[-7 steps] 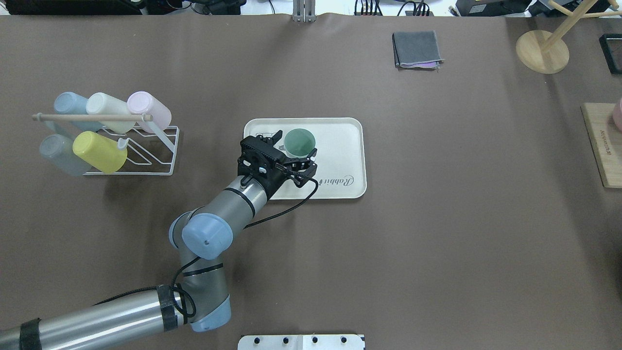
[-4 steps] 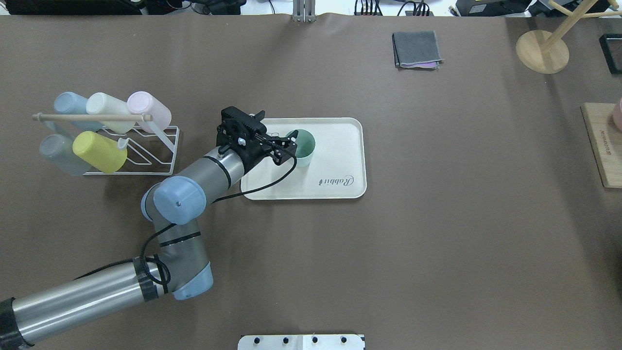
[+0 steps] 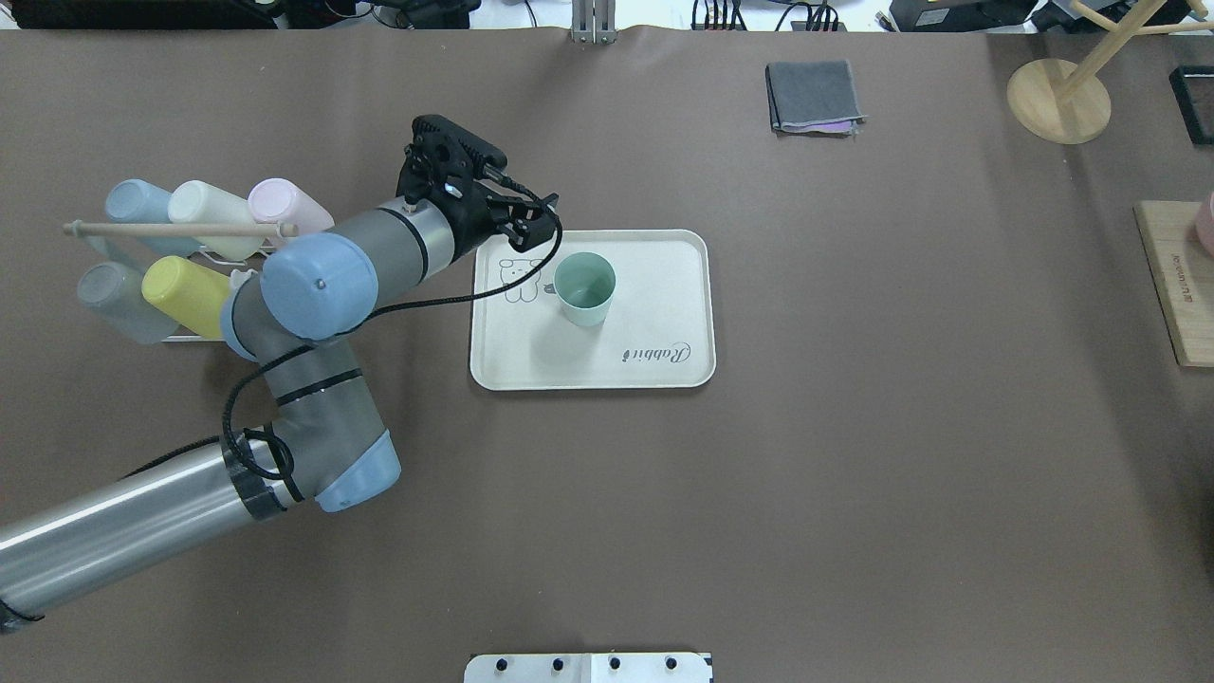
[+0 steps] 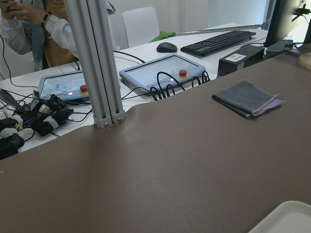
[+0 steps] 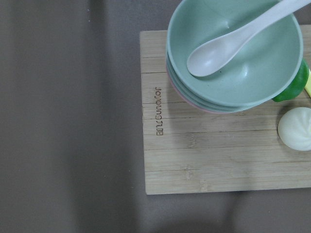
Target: Pick up and place green cup on tray
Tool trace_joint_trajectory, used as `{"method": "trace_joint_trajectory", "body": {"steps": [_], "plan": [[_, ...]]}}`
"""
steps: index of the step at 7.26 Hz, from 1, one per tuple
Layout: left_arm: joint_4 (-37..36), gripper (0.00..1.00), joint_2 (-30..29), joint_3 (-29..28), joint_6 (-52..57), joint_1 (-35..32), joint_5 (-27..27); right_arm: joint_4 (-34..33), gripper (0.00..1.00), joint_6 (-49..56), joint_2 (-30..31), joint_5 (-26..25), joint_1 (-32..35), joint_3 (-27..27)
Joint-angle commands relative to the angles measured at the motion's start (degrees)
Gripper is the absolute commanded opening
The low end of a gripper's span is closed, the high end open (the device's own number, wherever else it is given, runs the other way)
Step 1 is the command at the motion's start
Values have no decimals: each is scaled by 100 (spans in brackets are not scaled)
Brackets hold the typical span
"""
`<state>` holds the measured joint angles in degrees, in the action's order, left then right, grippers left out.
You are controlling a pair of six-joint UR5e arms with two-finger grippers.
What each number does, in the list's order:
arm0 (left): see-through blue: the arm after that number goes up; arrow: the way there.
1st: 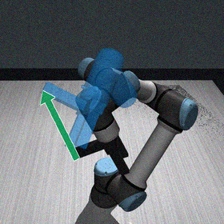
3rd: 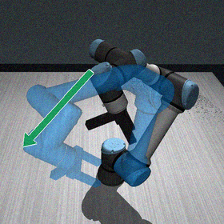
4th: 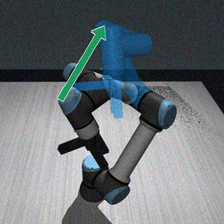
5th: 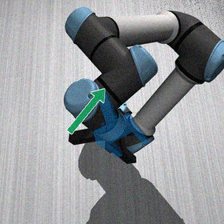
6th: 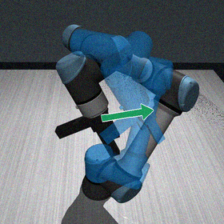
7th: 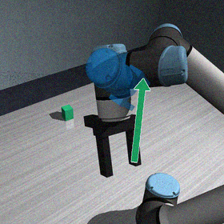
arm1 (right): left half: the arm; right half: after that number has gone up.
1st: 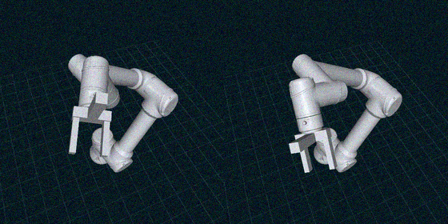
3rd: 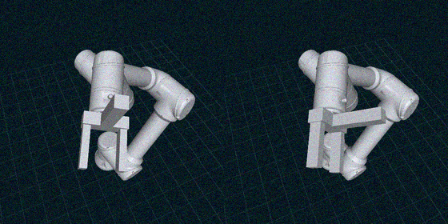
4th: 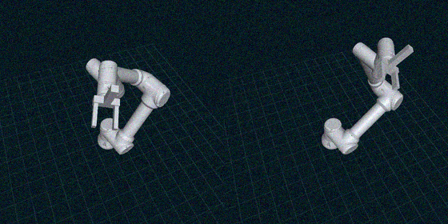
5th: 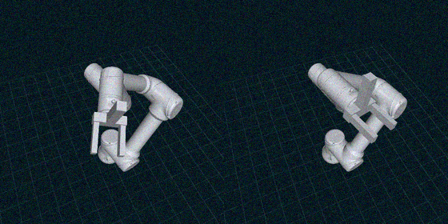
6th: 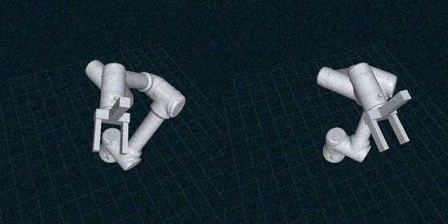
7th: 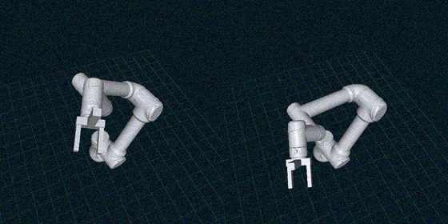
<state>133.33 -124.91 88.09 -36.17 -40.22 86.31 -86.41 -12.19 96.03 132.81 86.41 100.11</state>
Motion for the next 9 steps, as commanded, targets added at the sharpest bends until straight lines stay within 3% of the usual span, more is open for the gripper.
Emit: {"method": "trace_joint_trajectory", "body": {"steps": [1, 3, 5, 6, 8, 9], "plan": [[-1556, 98, 272, 269, 13, -1324, 1819, 1, 100, 6, 3, 0, -1, 0], [-2684, 98, 800, 305, 75, -2600, 3175, 1, 100, -11, 3, 0, -1, 0], [-3782, 98, 1319, 323, 1150, -3603, 3681, 1, 100, -29, 3, -9, -1, 0], [-4214, 98, 1729, 340, 1313, -4103, 4327, 1, 100, -29, 3, 0, -1, 0], [-4175, 97, 3054, 1127, 1568, -4371, 4833, 1, 100, -29, -5, 8, -1, -9], [-4244, 97, 3426, 1236, 2300, -4563, 4956, 1, 100, -29, 3, 8, -1, -9]]}}
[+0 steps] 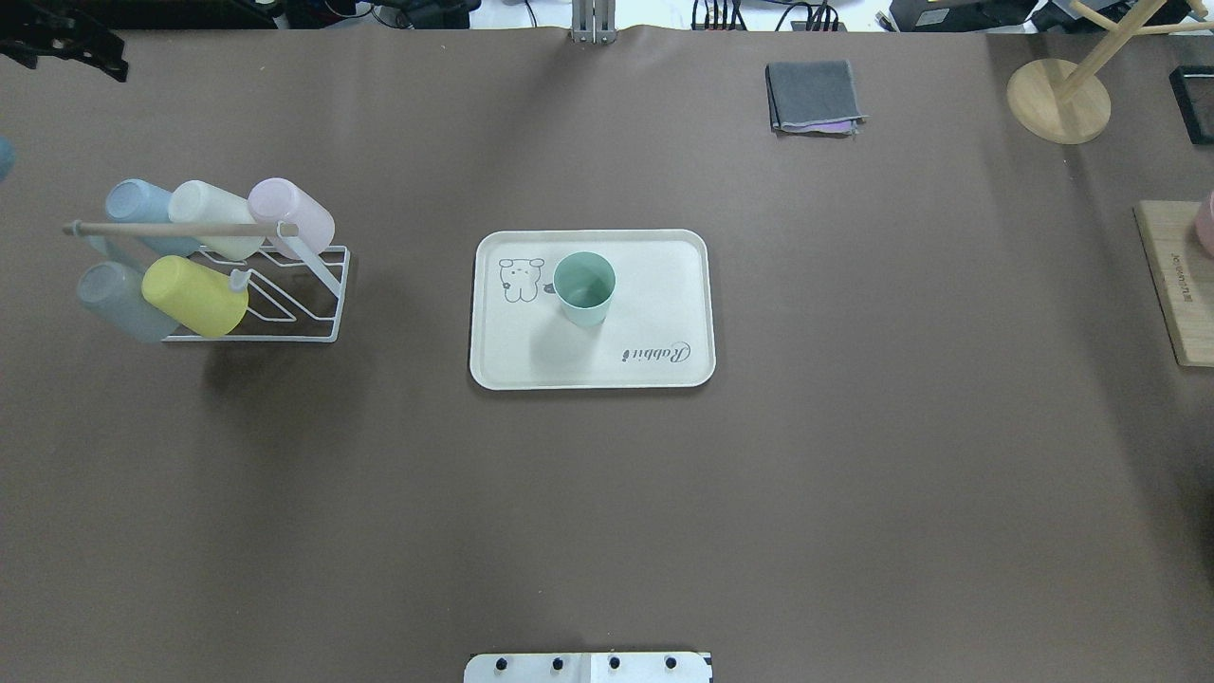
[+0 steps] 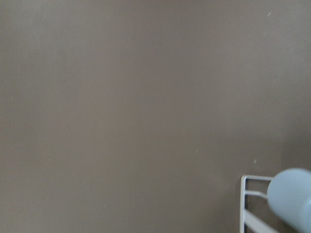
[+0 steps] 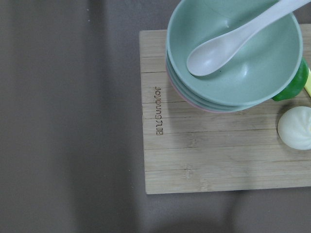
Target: Pick up and place green cup on tray
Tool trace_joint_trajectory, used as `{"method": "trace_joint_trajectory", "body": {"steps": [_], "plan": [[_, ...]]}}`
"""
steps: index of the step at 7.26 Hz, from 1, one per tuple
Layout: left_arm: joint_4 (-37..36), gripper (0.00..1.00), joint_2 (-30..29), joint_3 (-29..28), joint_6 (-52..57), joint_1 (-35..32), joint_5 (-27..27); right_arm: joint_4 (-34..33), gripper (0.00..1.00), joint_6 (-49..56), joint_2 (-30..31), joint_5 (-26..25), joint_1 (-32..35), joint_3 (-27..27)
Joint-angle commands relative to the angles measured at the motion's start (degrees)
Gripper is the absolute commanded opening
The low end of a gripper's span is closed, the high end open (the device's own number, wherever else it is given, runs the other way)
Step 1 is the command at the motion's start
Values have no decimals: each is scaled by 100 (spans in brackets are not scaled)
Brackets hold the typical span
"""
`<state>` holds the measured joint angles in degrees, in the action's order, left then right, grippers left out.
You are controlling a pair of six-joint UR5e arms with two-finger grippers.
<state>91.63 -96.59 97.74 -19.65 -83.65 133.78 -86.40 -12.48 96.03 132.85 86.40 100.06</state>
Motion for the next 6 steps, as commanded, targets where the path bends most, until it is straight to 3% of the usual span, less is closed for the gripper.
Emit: {"method": "trace_joint_trajectory", "body": {"steps": [1, 4, 6], "plan": [[-84, 97, 885, 263, 1099, -440, 218, 0, 100, 0, 3, -5, 0, -4], [-93, 97, 1510, 271, 1780, -881, 210, 0, 100, 0, -6, -14, 0, -21], [-145, 98, 1495, 271, 1780, -961, 210, 0, 100, 9, 3, -5, 0, -21]]}}
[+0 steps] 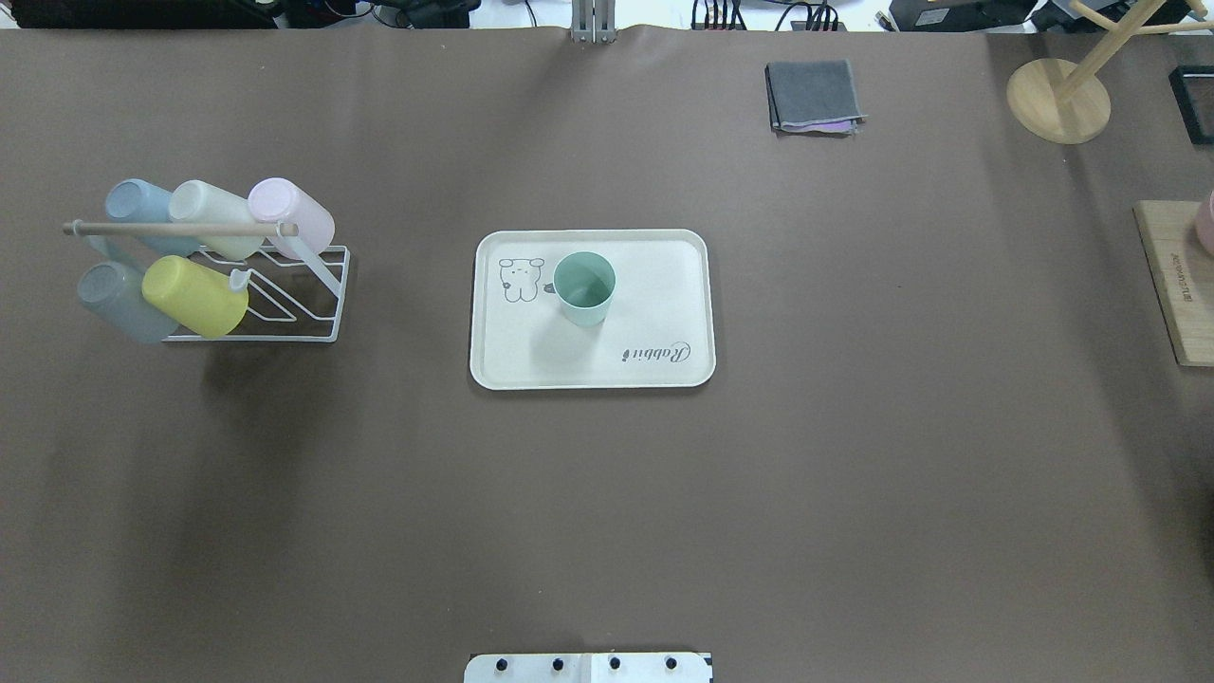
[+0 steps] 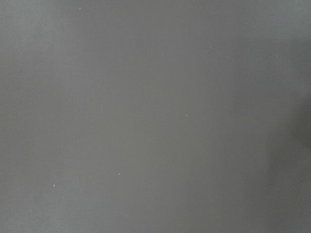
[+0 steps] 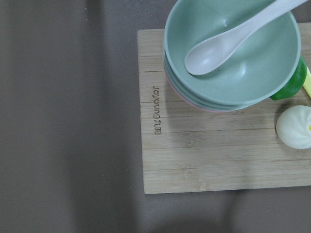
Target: Pick up and place green cup on tray
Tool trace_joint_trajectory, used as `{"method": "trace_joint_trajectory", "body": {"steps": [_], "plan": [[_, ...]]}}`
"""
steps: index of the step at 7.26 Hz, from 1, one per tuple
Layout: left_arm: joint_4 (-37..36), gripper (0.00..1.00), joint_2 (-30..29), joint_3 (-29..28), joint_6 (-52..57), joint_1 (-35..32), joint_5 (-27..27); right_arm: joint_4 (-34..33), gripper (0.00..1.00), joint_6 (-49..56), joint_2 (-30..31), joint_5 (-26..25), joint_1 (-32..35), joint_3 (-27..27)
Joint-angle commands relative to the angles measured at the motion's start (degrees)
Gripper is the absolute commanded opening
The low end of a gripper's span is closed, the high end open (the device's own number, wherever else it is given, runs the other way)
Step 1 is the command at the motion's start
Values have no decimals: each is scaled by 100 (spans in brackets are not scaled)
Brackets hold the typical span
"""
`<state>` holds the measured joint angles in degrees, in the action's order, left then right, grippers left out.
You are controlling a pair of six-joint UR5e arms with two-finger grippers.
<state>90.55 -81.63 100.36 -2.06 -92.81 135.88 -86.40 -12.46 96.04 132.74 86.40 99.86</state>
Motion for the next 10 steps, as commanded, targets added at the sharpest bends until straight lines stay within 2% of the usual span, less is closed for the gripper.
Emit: {"method": "trace_joint_trajectory", "body": {"steps": [1, 6, 7, 10], "plan": [[-159, 98, 7, 71, 21, -70, 0, 0, 100, 7, 2, 6, 0, -2], [-221, 98, -37, 317, 337, -70, -17, 0, 100, -10, -7, -12, -9, -11], [-492, 98, -54, 370, 363, -53, -44, 0, 100, -10, -7, -20, -9, -28], [-565, 98, -90, 371, 706, 9, -61, 0, 100, -2, 2, -12, -9, 15]]}}
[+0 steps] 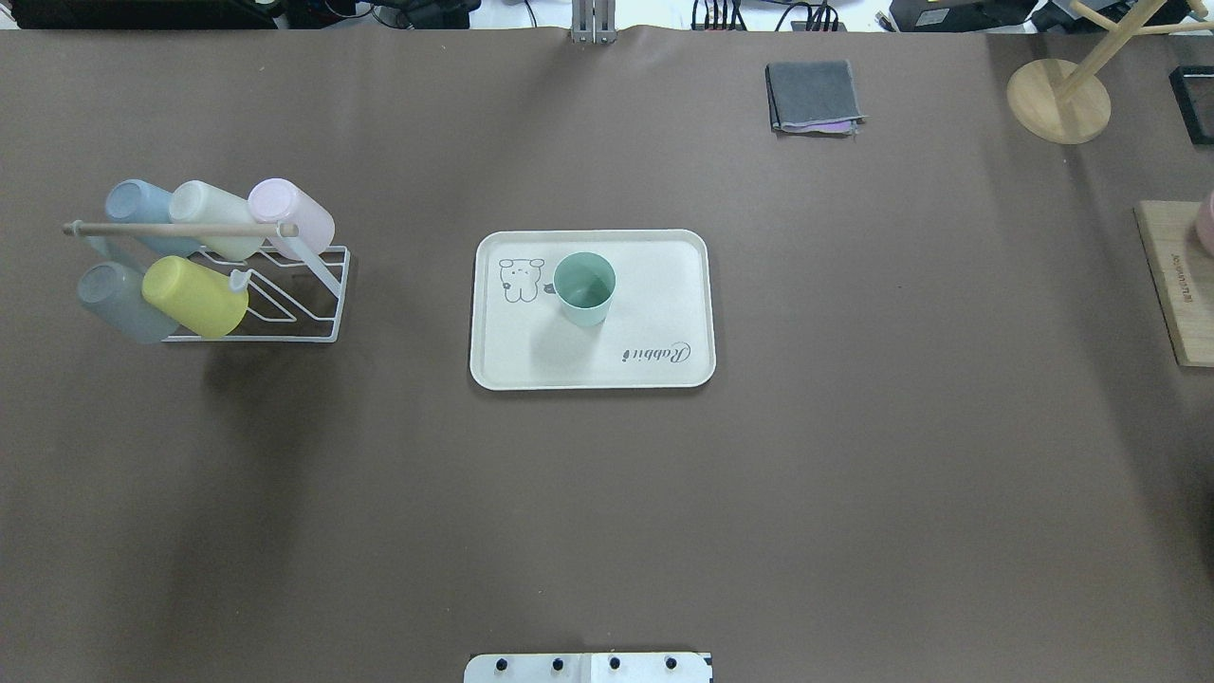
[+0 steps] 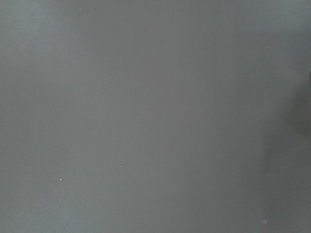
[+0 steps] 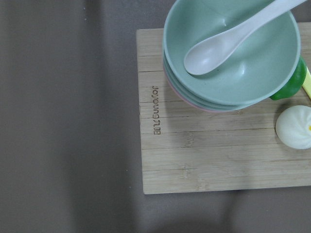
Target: Pick up and place green cup on tray
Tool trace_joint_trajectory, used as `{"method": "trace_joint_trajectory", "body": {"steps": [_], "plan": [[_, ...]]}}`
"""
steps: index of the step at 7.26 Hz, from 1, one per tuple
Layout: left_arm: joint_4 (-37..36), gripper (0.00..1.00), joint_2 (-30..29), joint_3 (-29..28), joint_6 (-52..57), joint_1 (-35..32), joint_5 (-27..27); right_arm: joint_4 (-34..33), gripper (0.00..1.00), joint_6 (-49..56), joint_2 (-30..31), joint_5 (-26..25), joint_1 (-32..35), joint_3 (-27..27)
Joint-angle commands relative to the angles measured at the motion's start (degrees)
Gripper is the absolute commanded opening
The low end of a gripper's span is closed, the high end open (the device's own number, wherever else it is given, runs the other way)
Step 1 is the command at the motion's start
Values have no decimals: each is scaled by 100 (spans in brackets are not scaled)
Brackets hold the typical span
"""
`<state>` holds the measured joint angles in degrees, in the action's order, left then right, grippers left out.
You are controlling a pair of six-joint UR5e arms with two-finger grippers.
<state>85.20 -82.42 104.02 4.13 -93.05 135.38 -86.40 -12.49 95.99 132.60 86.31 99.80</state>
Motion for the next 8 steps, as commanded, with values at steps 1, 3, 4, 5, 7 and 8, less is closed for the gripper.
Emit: {"method": "trace_joint_trajectory", "body": {"steps": [1, 3, 4, 5, 7, 8], "plan": [[-29, 98, 6, -13, 123, 67, -20, 0, 100, 1, 7, 3, 0, 13], [-29, 98, 112, 21, 114, -20, 15, 0, 100, 10, 25, 3, 0, 13], [-29, 98, 112, -48, 114, -38, 15, 0, 100, 10, 16, -6, 0, 13], [-38, 98, 112, -66, 114, -38, 15, 0, 100, 1, 7, -6, 0, 13], [-265, 98, 86, -32, 114, -38, 6, 0, 100, 1, 7, -15, 0, 13], [-441, 98, 94, -31, 114, -73, 15, 9, 100, 1, 7, -23, 0, 4]]}}
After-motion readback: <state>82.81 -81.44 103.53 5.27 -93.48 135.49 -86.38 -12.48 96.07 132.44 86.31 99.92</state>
